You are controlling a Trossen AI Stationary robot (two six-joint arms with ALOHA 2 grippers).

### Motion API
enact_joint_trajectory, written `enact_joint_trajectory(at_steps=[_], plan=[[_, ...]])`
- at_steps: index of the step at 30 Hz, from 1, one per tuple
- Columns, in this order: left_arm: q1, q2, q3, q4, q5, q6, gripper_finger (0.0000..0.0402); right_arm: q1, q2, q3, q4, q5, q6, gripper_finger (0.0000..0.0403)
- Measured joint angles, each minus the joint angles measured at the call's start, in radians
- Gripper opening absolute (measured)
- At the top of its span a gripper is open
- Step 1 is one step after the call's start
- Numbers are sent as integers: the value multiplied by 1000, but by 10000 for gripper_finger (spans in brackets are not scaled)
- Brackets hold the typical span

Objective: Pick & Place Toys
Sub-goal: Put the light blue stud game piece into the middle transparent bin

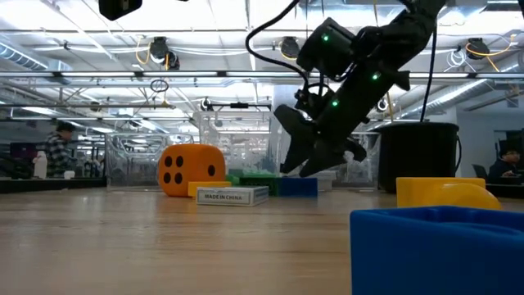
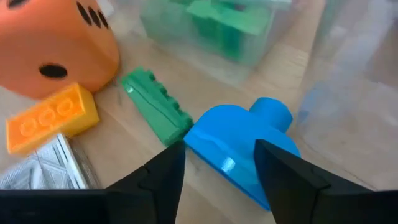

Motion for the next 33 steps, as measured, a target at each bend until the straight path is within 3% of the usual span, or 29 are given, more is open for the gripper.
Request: enact_joint_trajectory(at_steps=[7,13,19,27,33], plan=[[0,0,0,0,0,-1,161,19,30,3,26,-12,0,171],[0,0,0,-1,0,-1,161,41,3,1,14,-91,-24,160],[0,0,0,-6,0,3,161,119,-39,-2,-18,-162,-18,153],[0,0,0,-14,-1,23,161,244,-91,-4,12,-137,-3,141],[0,0,0,-13,-1,35,161,302,-142,-4,117,-126,-322,139]])
